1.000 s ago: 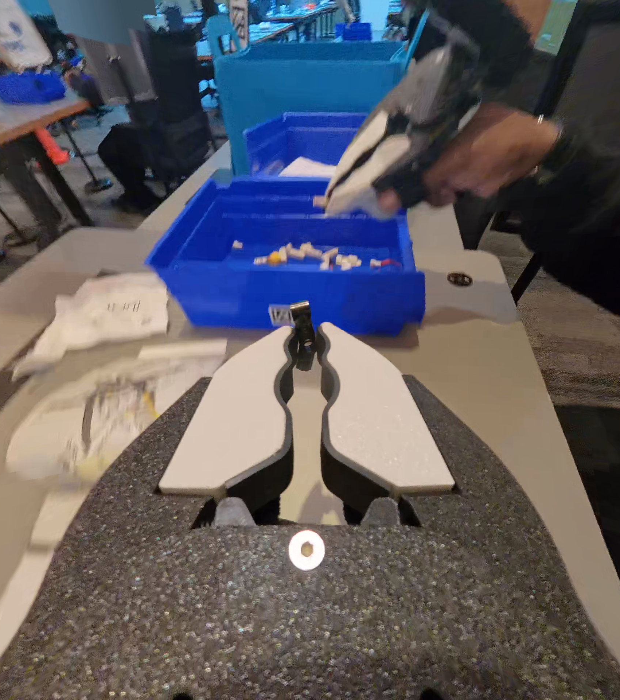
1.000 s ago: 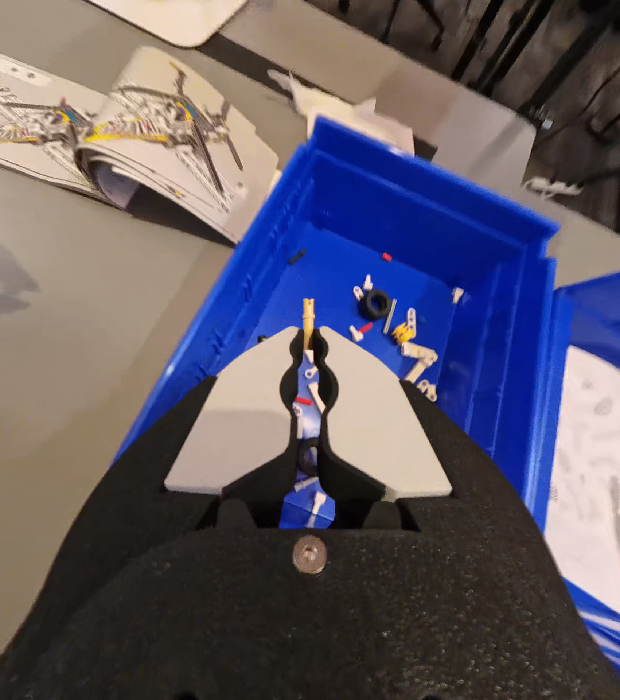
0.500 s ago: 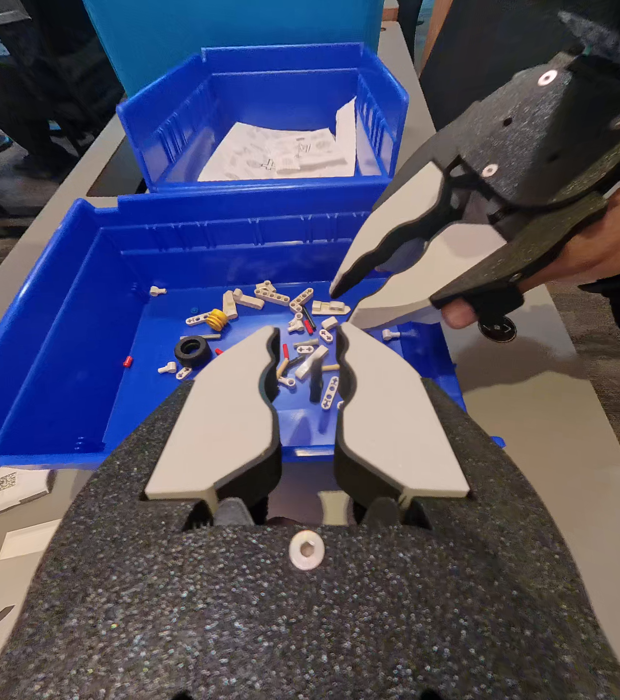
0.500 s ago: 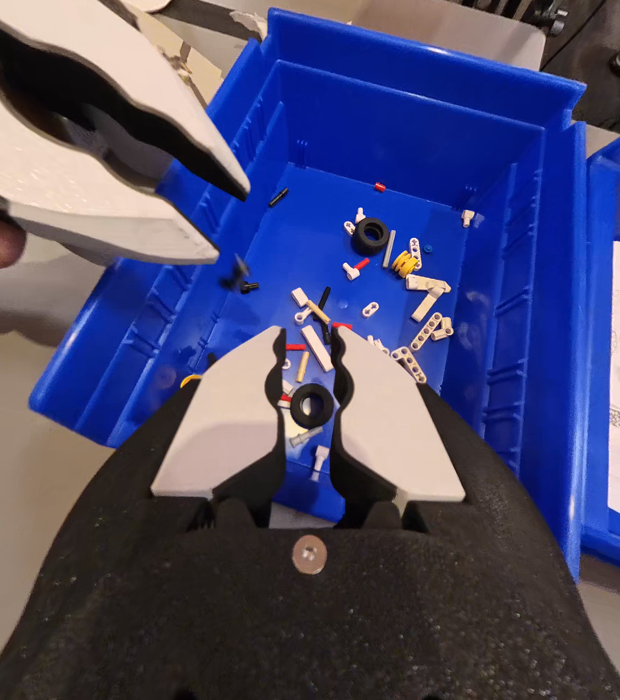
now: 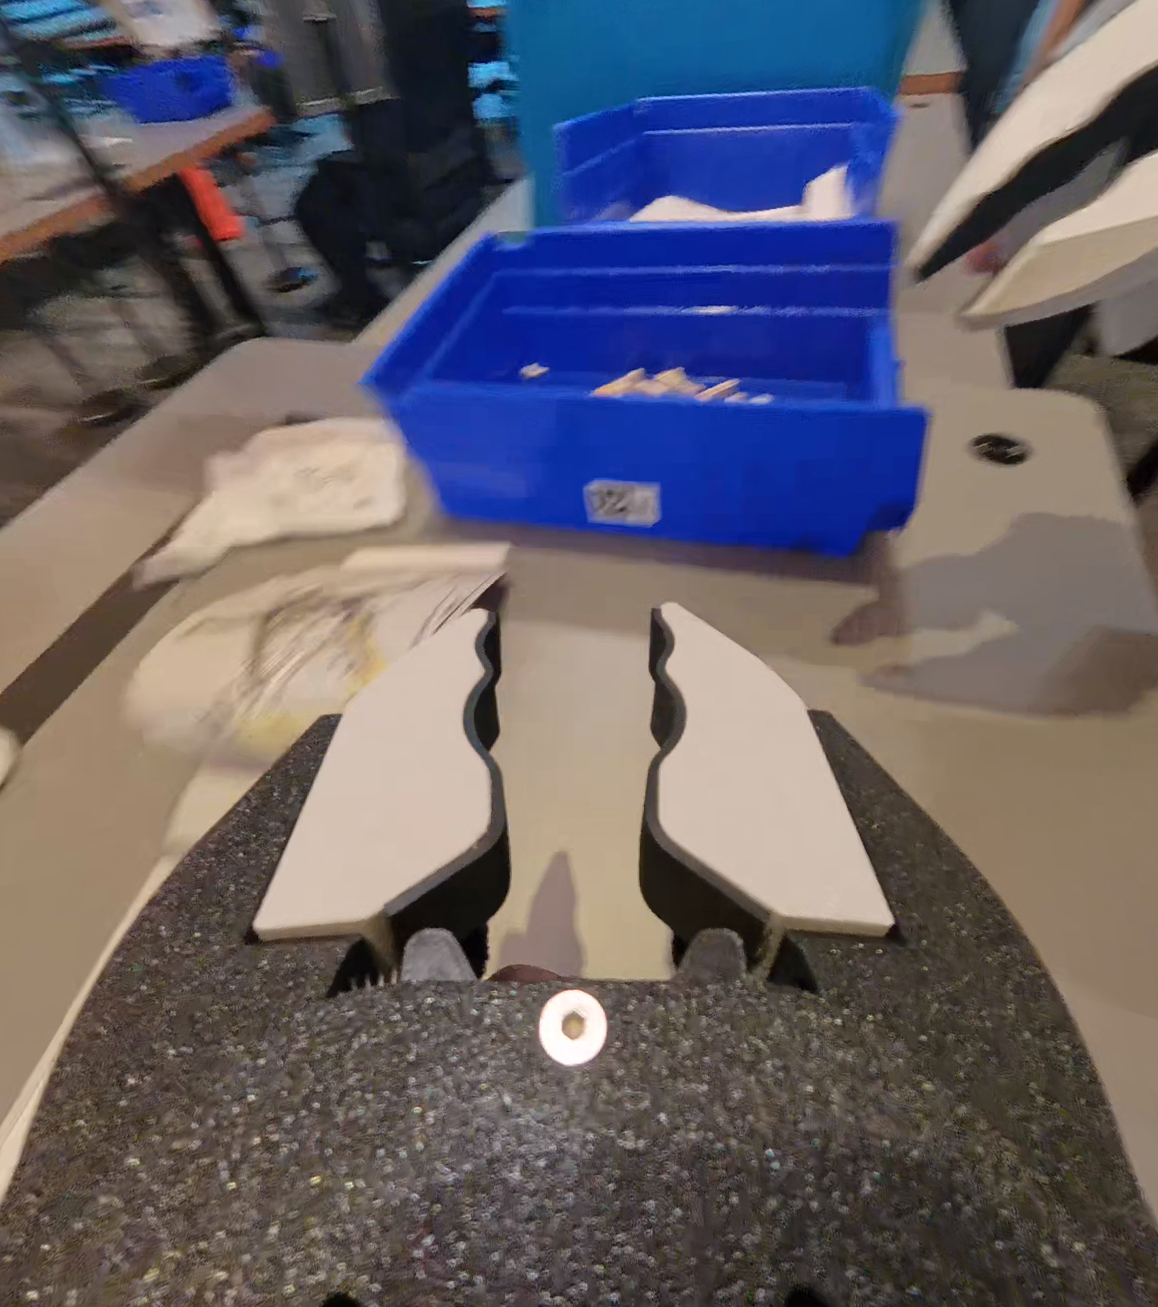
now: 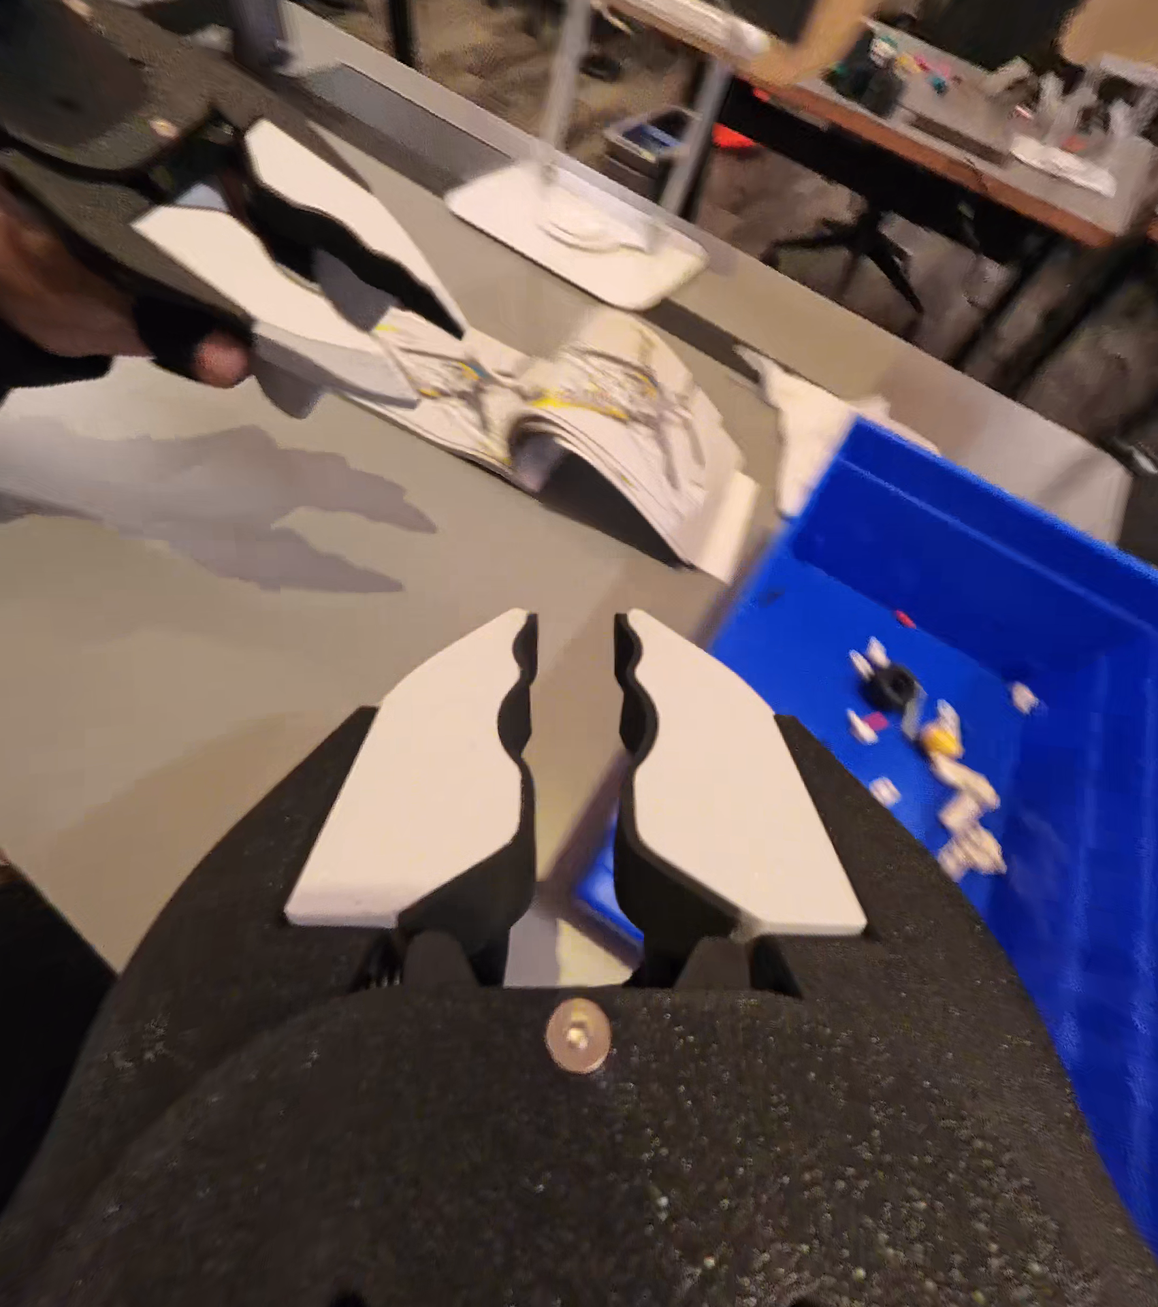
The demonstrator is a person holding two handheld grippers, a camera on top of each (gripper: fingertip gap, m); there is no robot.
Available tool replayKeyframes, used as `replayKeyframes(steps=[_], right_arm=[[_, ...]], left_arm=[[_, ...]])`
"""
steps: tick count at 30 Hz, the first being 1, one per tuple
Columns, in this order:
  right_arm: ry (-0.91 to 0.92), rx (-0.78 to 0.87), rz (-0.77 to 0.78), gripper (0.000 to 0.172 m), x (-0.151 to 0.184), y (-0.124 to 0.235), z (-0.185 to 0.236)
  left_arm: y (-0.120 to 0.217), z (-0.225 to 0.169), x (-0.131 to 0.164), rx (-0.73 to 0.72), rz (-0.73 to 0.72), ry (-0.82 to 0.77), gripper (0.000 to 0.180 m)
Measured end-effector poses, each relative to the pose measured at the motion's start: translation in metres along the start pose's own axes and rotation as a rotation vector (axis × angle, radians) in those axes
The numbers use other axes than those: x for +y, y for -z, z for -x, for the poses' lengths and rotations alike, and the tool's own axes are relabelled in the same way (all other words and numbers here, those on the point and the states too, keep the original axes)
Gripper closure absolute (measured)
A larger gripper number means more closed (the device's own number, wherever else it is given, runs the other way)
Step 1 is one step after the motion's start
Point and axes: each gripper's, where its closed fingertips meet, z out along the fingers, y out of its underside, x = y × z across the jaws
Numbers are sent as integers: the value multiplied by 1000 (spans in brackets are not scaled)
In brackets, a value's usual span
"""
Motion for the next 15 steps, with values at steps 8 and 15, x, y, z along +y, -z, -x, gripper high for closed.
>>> replayKeyframes(steps=[8, 15], right_arm=[[207, -423, -51, 152, -65, -121, 156], [353, -620, -82, 152, -129, -232, 248]], left_arm=[[242, 108, 104, -651, 67, 156, 146], [336, 158, 195, -755, 202, 298, 148]])
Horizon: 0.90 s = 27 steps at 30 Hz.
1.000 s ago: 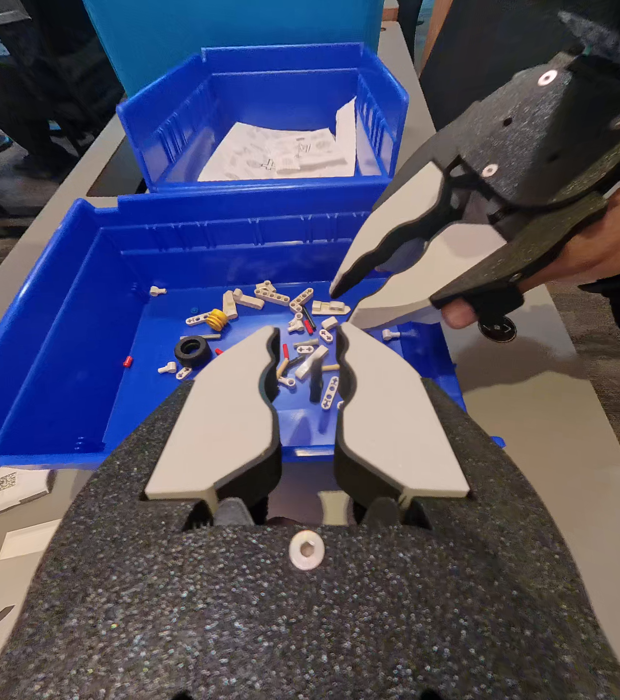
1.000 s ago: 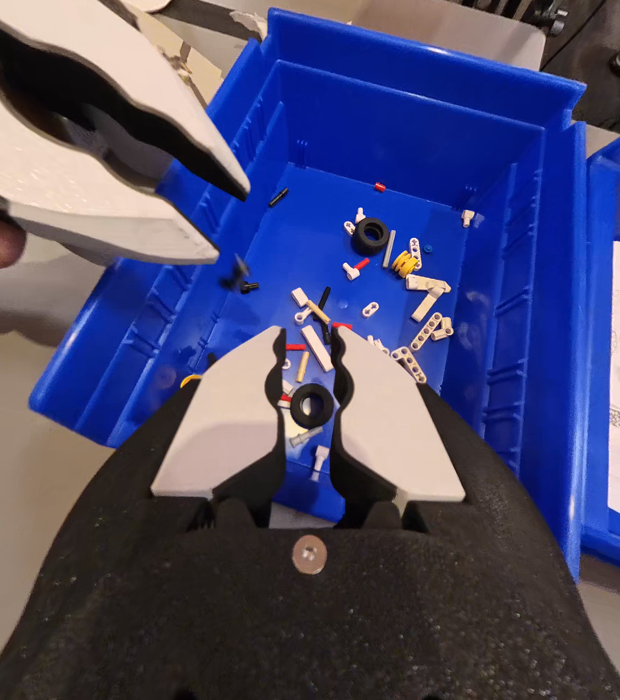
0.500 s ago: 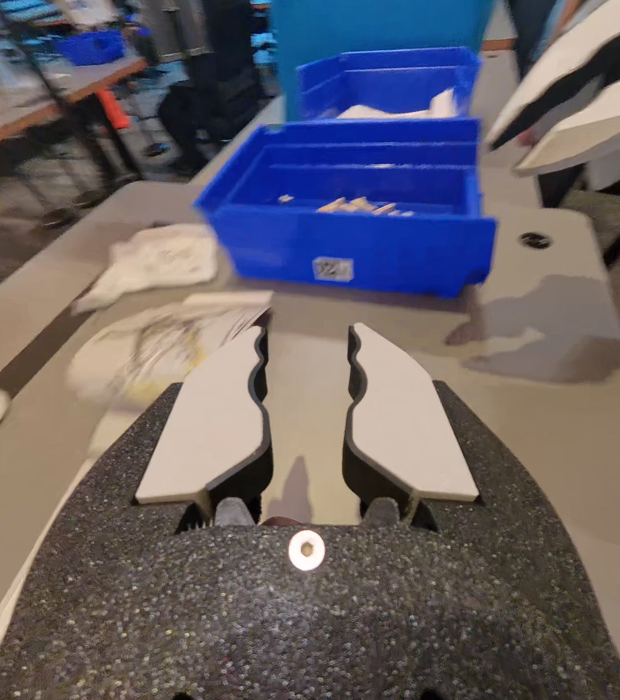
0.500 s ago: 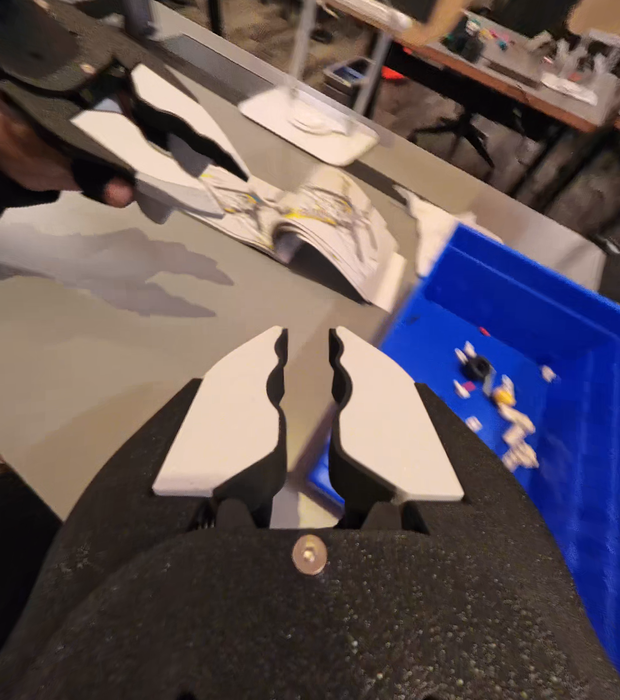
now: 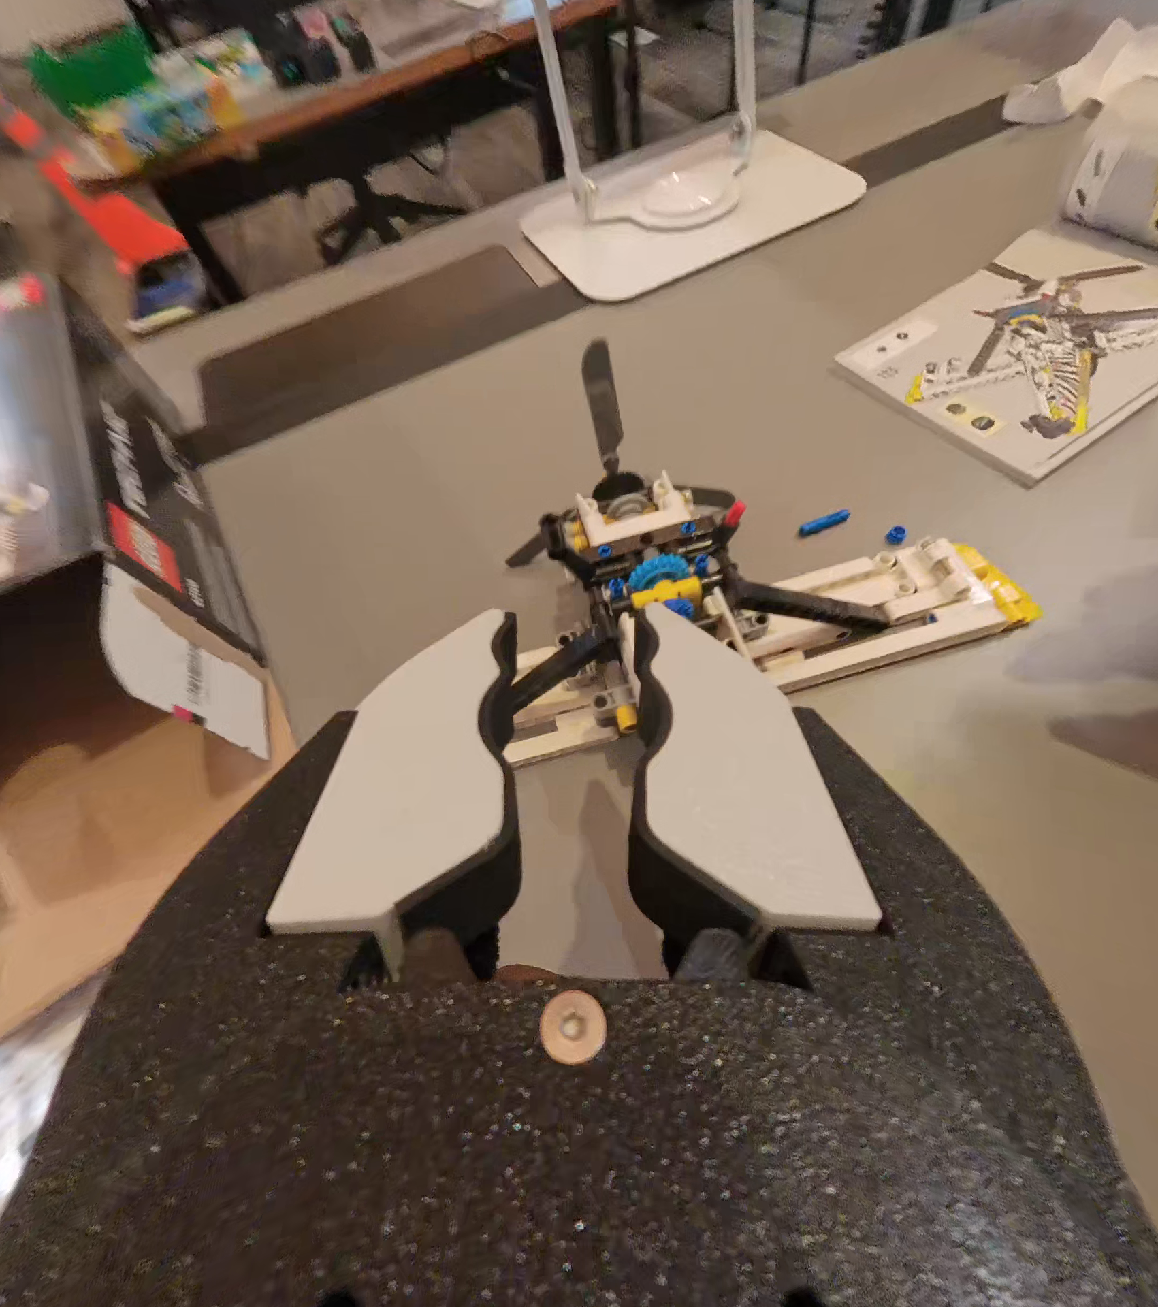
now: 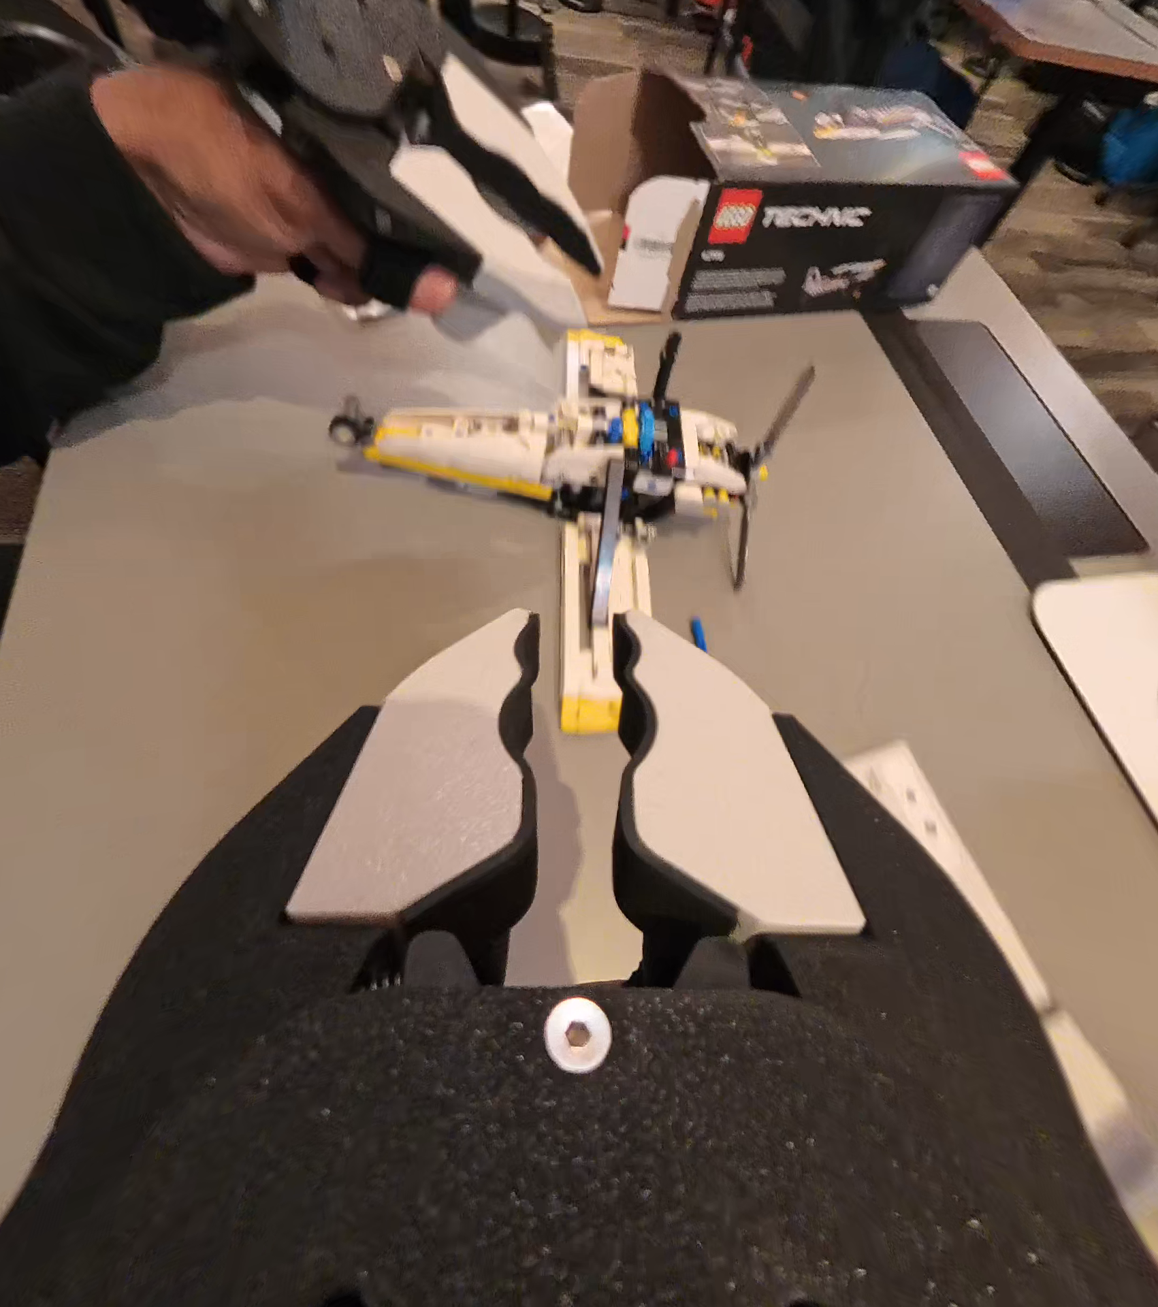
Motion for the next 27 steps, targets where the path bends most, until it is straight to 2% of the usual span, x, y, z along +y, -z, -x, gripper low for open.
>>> replayKeyframes(steps=[6, 12, 22, 25, 27], right_arm=[[-23, -85, 5, 152, -37, -97, -33], [-116, -210, 11, 153, -54, -157, -48], [-66, -268, 120, 153, -39, -192, -44], [-57, -253, 133, 163, -36, -197, -47], [-50, -251, 125, 164, -36, -197, -47]], left_arm=[[-30, 7, 14, 164, -34, 138, 148], [-44, 2, 19, 215, -26, 168, 149], [-54, -2, 18, 276, -40, 208, 151], [-55, -5, 17, 297, -39, 215, 153], [-57, -9, 16, 315, -33, 233, 156]])
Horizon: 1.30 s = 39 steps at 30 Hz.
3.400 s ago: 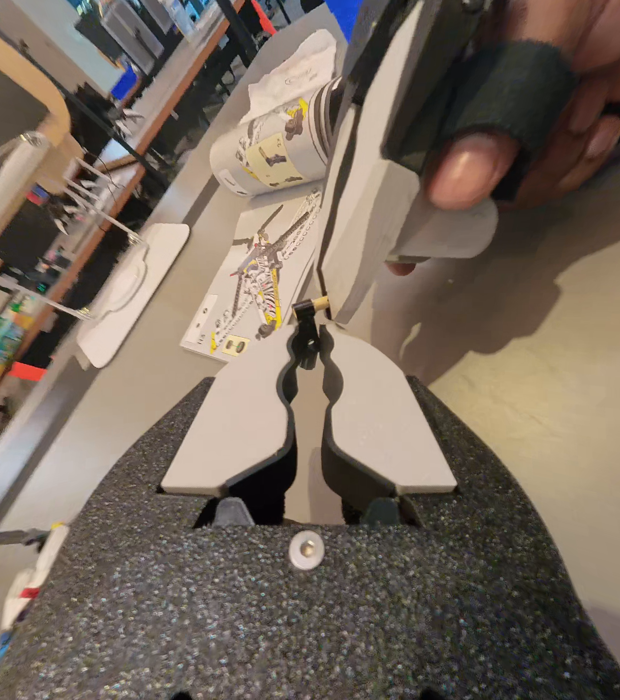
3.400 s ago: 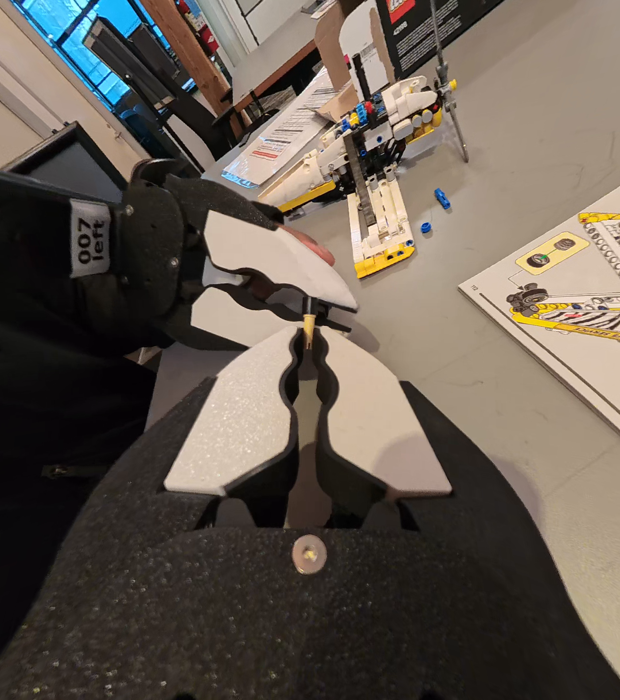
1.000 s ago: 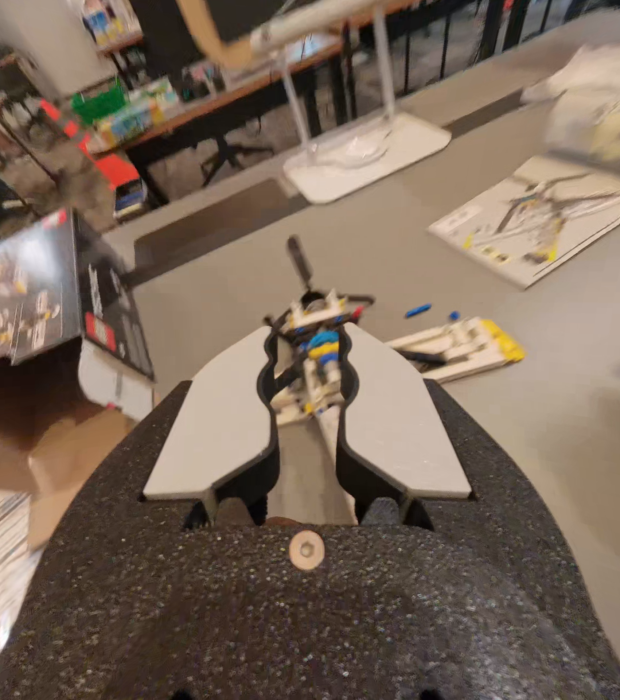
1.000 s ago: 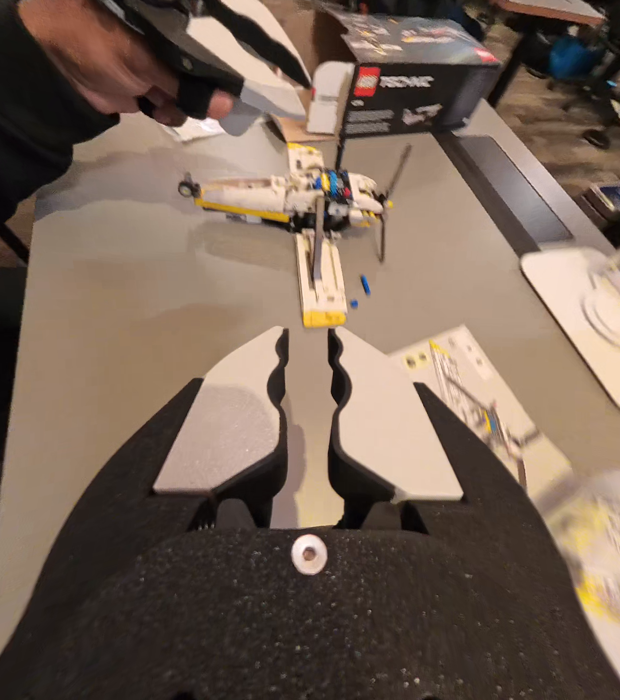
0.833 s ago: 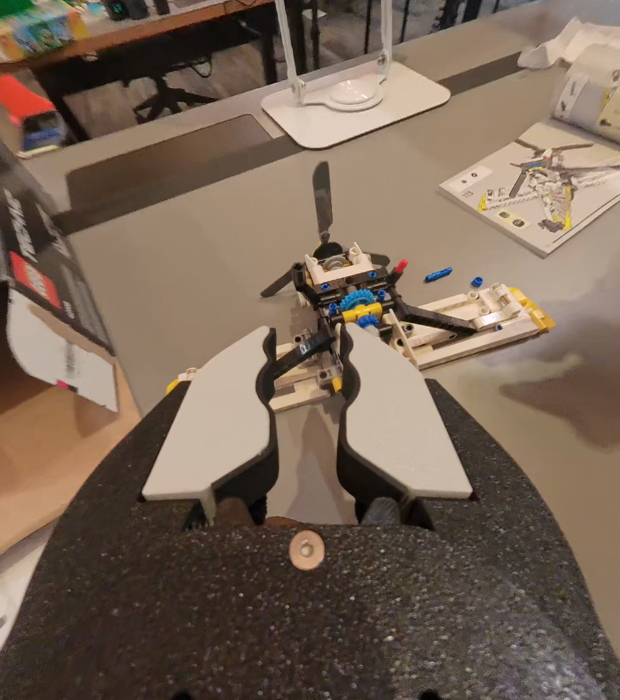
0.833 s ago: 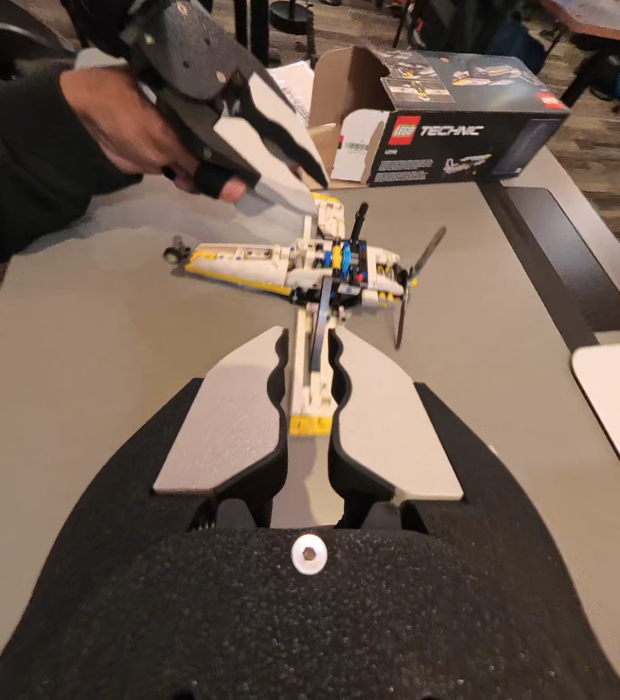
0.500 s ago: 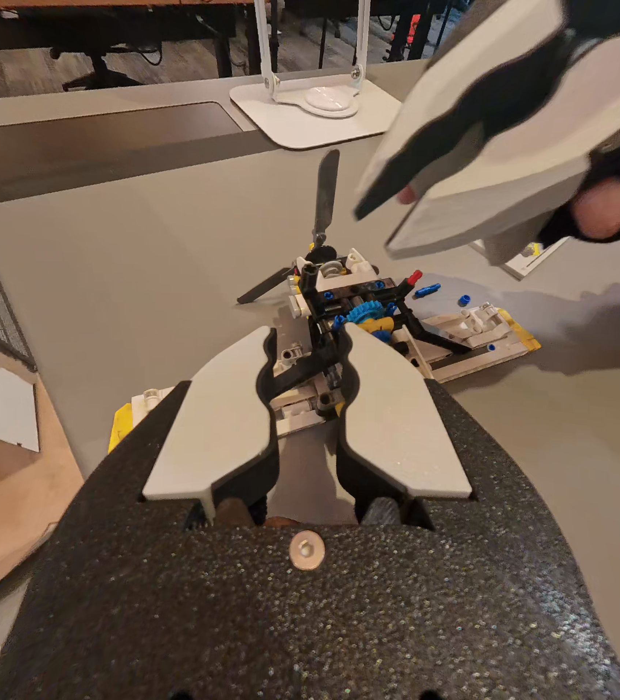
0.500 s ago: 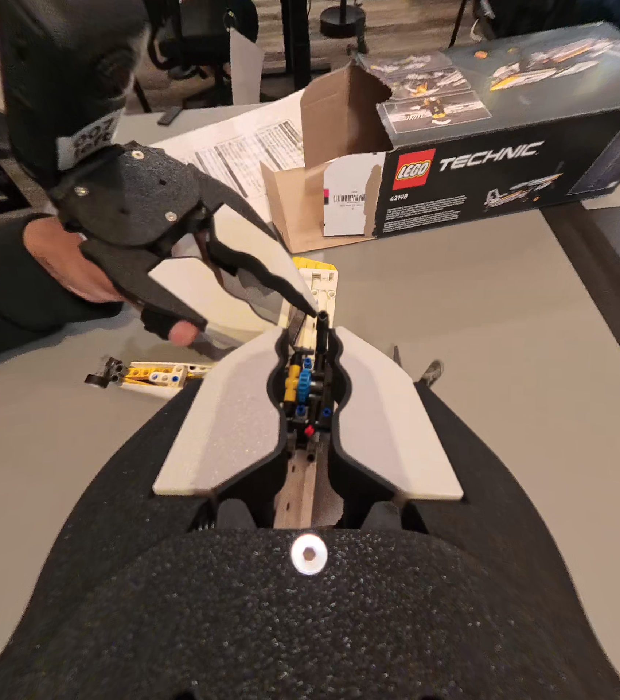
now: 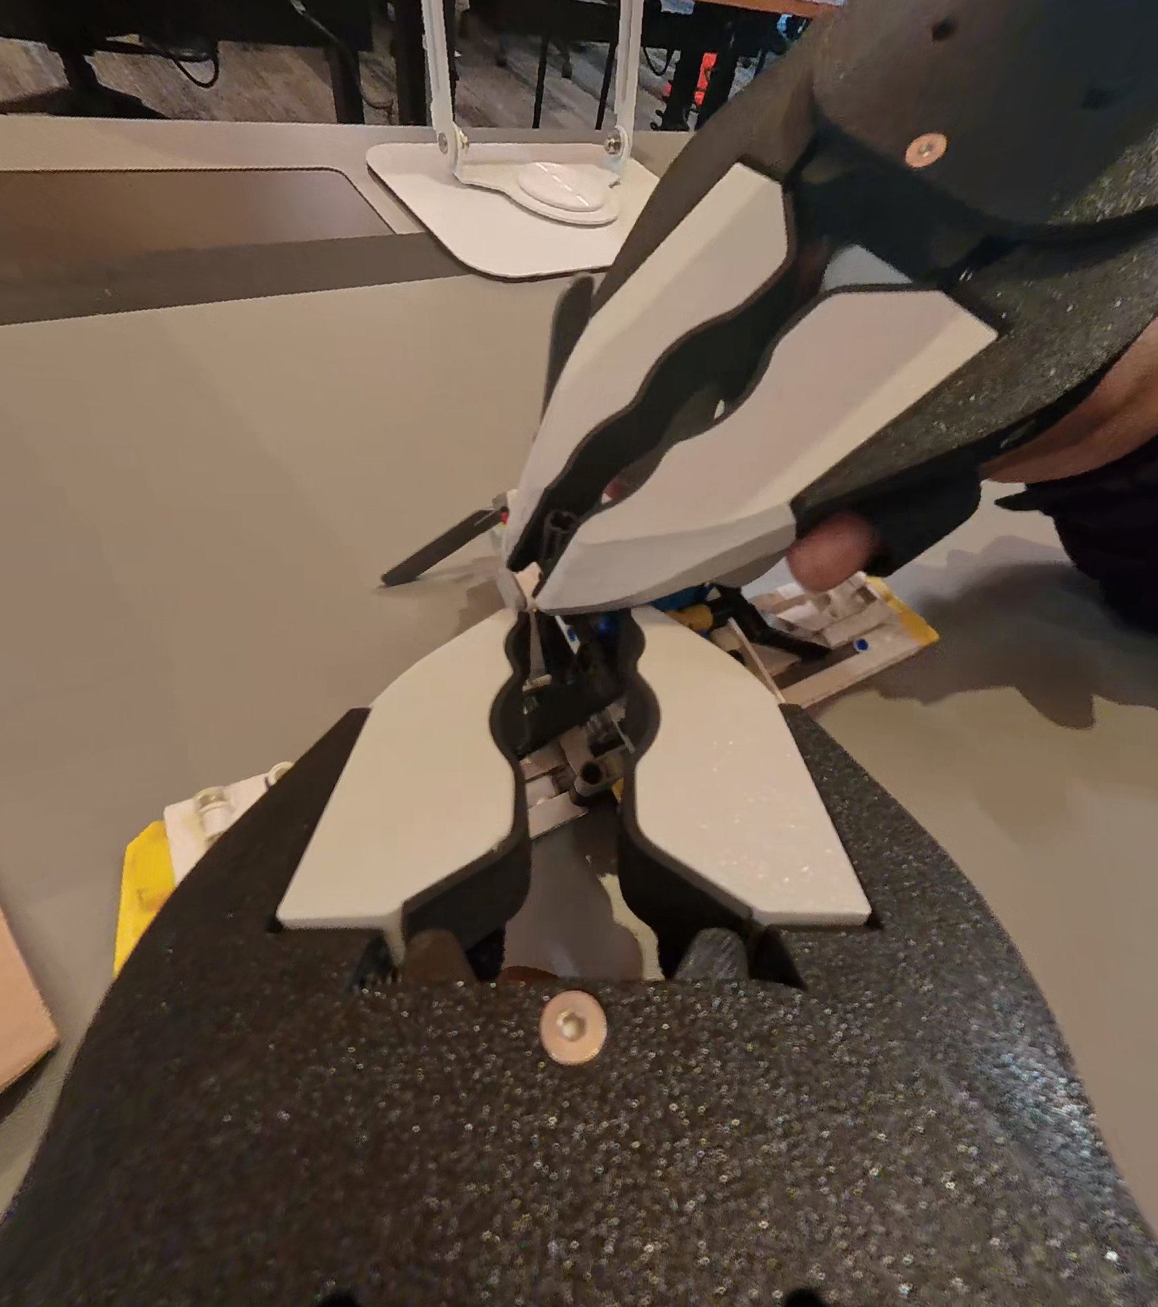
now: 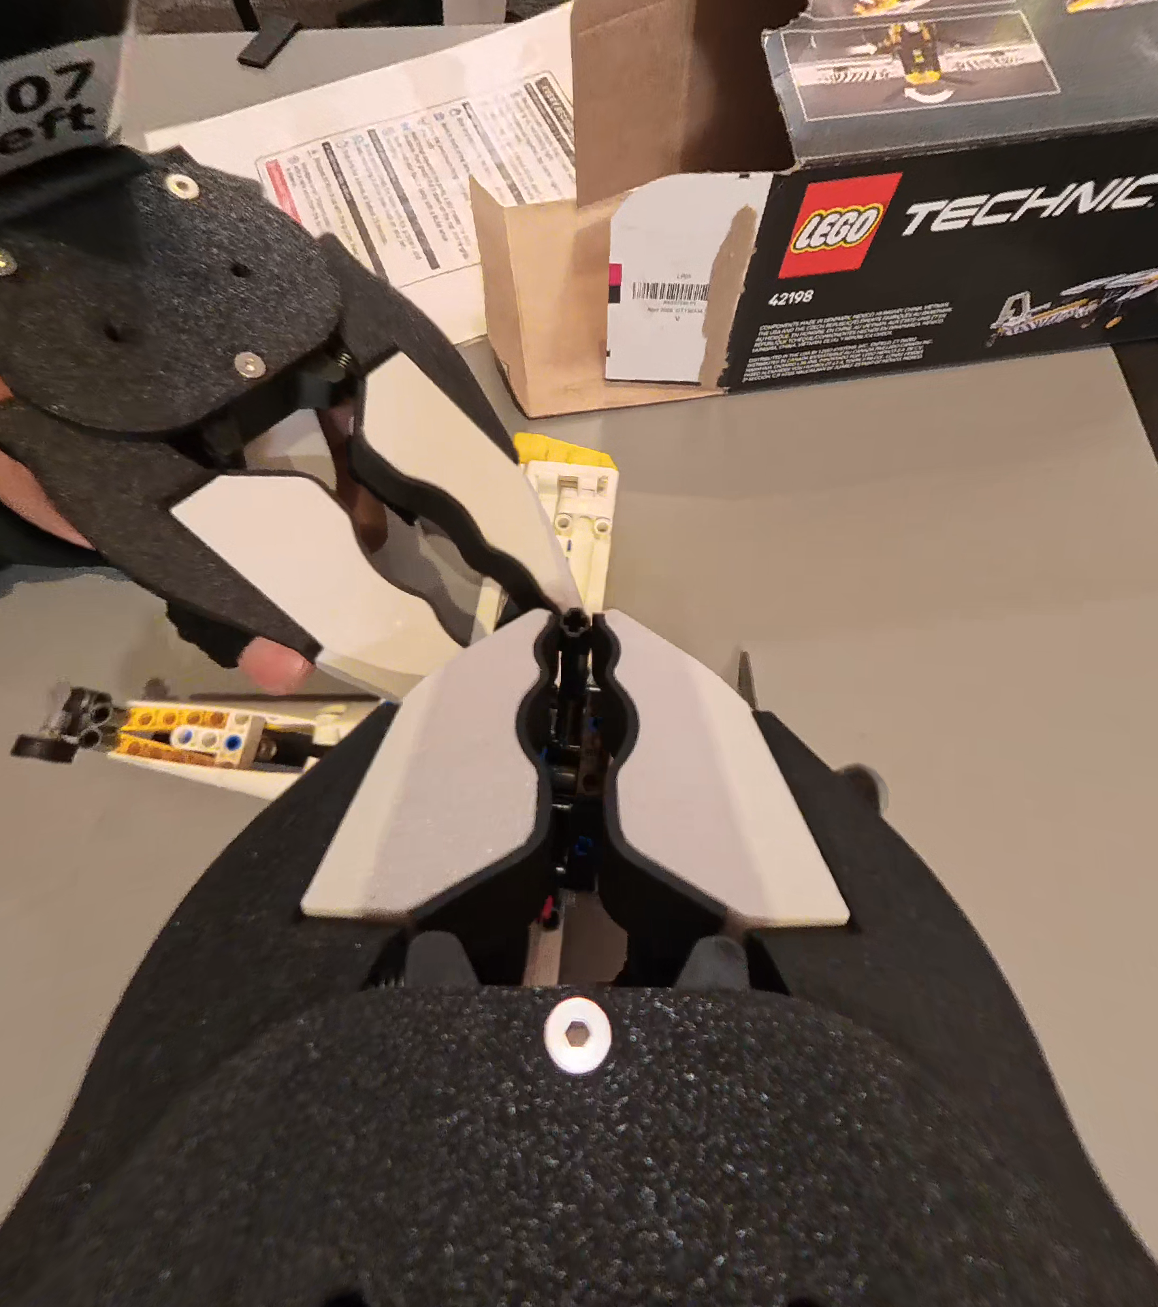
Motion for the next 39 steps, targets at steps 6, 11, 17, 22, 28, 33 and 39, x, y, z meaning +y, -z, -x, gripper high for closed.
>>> replayKeyframes(steps=[6, 11, 17, 22, 28, 33, 39], right_arm=[[-7, 36, -38, 165, 0, 4, -4], [-15, 43, -65, 165, 1, 4, -6], [-8, 78, -122, 165, 0, 5, -9], [13, 98, -130, 166, -1, 5, -10], [9, 118, -180, 165, -7, 7, -12], [30, 246, -377, 164, -63, 68, -33], [46, 223, -320, 164, -46, 80, -13]], left_arm=[[-7, -3, -4, -2, -15, 39, 159], [-9, -3, -2, -15, -13, 62, 166], [-9, -4, -1, -43, 6, 58, 170], [-8, -4, -1, -45, 28, 67, 170], [-7, -3, 0, -47, 36, 90, 170], [-7, -4, 0, -45, 42, 84, 171], [-6, -4, -3, -36, 4, 81, 170]])
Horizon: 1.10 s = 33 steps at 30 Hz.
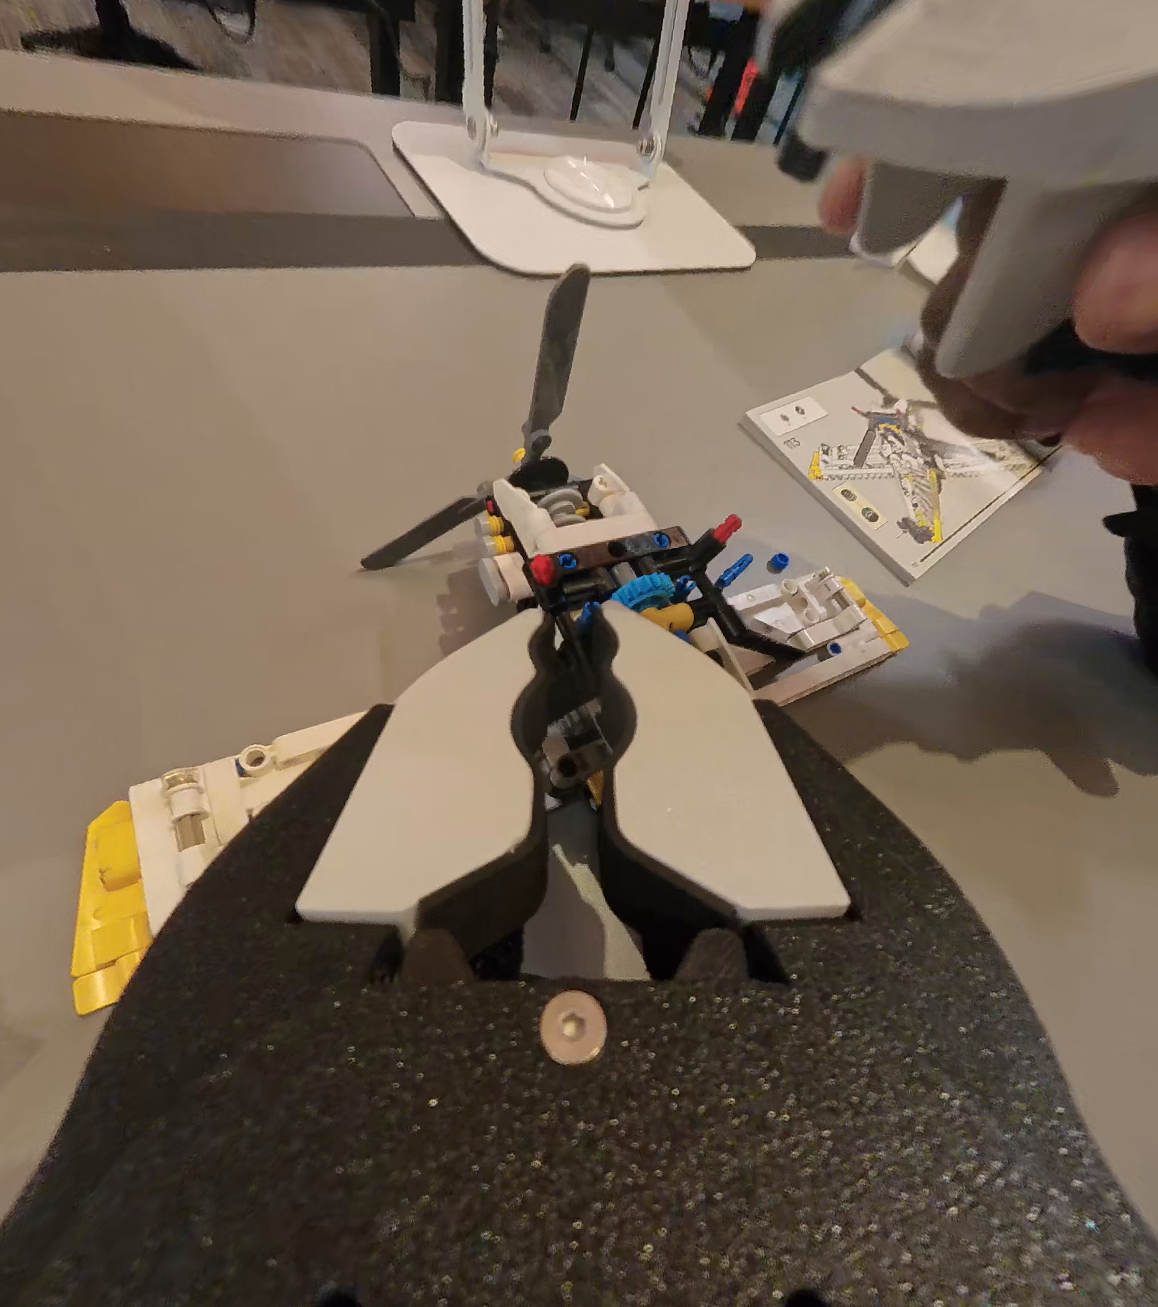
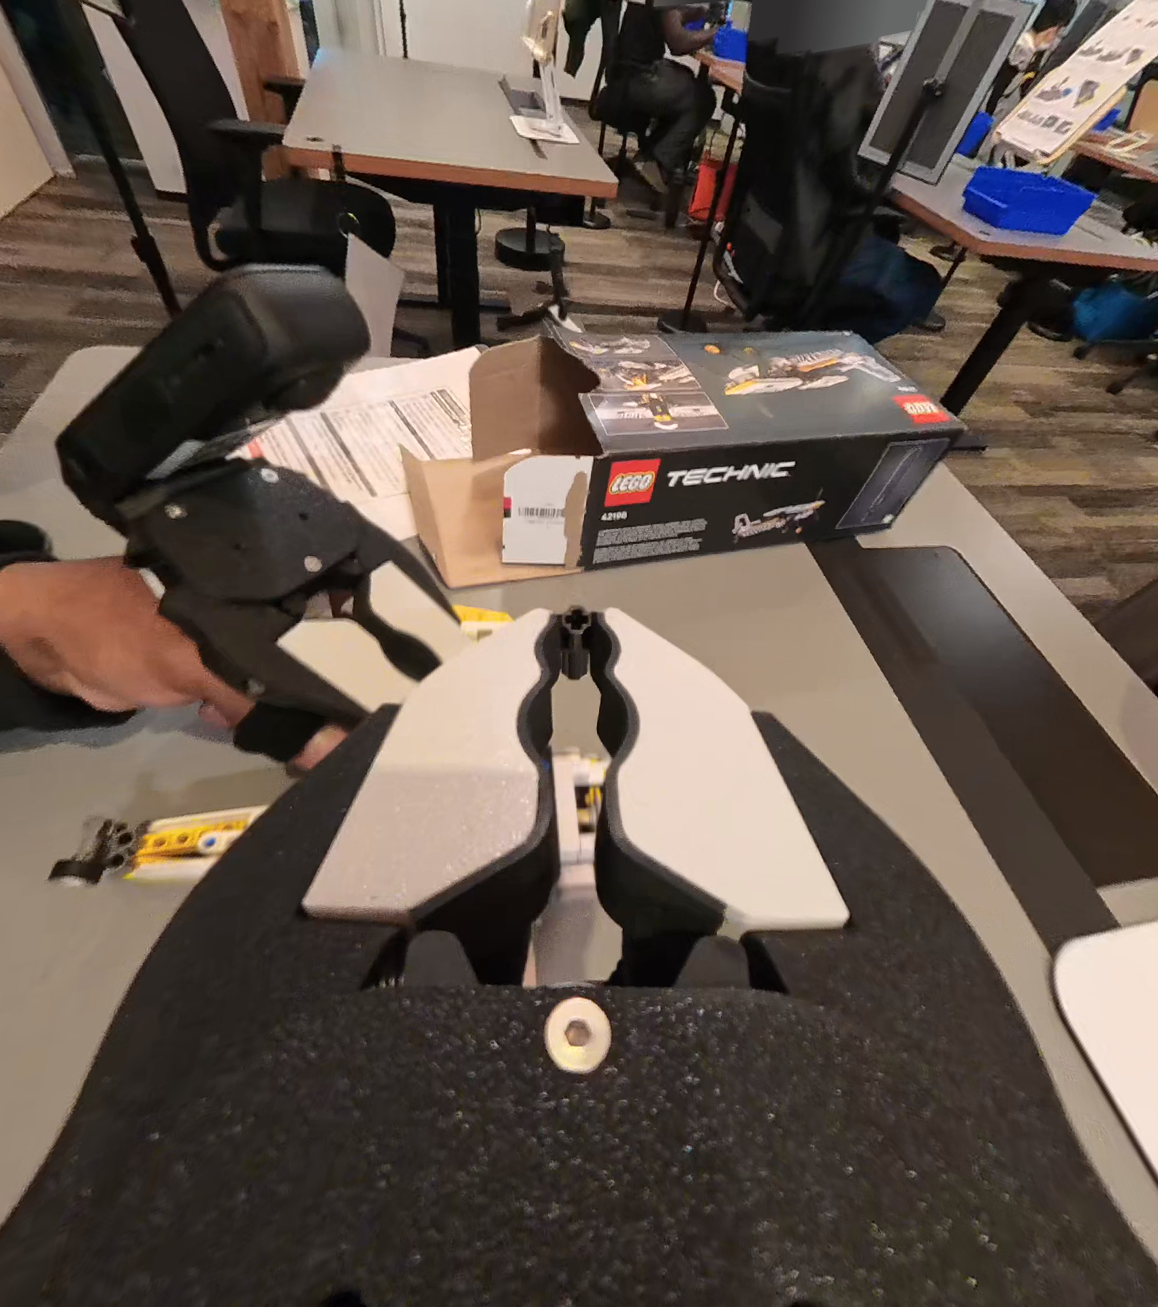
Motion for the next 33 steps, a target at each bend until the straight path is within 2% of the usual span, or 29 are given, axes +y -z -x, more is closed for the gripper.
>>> replayKeyframes(steps=[5, 9, 12, 16, 19, 21, 23, 26, 32, 33], right_arm=[[-7, 71, 16, 164, 9, 64, 6], [-8, 219, 66, 164, 28, 145, 8], [-21, 412, 138, 164, 45, 228, -3], [-43, 687, 284, 164, 70, 360, -24], [-128, 829, 441, 164, 113, 449, -38], [-240, 859, 523, 164, 151, 493, -42], [-350, 872, 557, 164, 186, 523, -43], [-448, 872, 594, 164, 226, 550, -41], [-554, 870, 620, 163, 274, 565, -38], [-560, 869, 625, 158, 278, 565, -38]], left_arm=[[18, 2, -14, 6, -94, 0, 167], [35, 0, -23, 18, -159, -7, 166], [42, -8, -24, 21, -183, -73, 166], [43, -22, -23, 30, -189, -179, 167], [43, -33, -22, 43, -188, -228, 167], [42, -37, -20, 38, -170, -260, 166], [43, -37, -19, 8, -154, -285, 165], [48, -38, -19, -16, -146, -296, 165], [53, -34, -12, -55, -137, -262, 164], [53, -33, -10, -60, -134, -255, 163]])
